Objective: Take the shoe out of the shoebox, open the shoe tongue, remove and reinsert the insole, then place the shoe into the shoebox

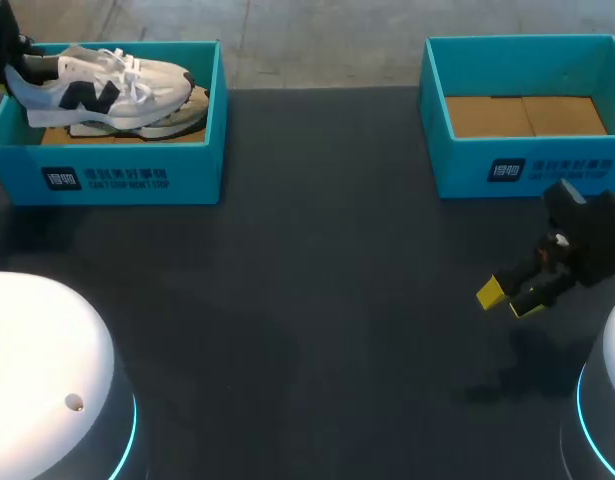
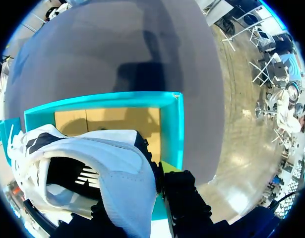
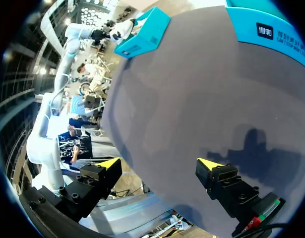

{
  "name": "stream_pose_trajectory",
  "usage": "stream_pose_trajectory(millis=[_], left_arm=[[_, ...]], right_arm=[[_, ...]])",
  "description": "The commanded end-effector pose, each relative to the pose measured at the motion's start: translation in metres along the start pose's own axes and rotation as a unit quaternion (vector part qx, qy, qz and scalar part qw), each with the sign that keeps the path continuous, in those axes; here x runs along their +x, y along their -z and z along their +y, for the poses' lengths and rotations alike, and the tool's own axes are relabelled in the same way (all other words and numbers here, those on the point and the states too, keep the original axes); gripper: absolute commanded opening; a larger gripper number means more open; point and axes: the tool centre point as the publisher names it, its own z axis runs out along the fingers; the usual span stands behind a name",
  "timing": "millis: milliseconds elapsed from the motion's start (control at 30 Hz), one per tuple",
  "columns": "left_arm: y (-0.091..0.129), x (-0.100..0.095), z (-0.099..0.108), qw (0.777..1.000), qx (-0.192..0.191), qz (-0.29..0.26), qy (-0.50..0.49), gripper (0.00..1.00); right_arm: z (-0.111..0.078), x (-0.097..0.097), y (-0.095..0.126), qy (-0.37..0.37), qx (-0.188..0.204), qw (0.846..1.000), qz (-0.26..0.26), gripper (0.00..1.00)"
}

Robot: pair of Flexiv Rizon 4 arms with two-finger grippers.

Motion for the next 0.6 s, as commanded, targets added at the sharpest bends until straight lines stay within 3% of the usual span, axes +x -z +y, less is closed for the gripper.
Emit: stream_pose_trajectory(millis=[33,367,600], left_arm=[[0.006,0.004,0.004,1.0,-0.003,0.002,0.001,0.0],[0.034,0.015,0.009,1.0,-0.024,0.008,0.014,0.0],[0.061,0.023,-0.002,0.999,-0.027,0.02,0.025,0.0]], right_arm=[[-0.001,0.0,0.0,-0.001,0.0,1.0,-0.001,1.0],[-0.001,0.0,0.0,-0.001,0.0,1.0,-0.001,1.0],[-0.001,0.0,0.0,-0.001,0.0,1.0,-0.001,1.0]])
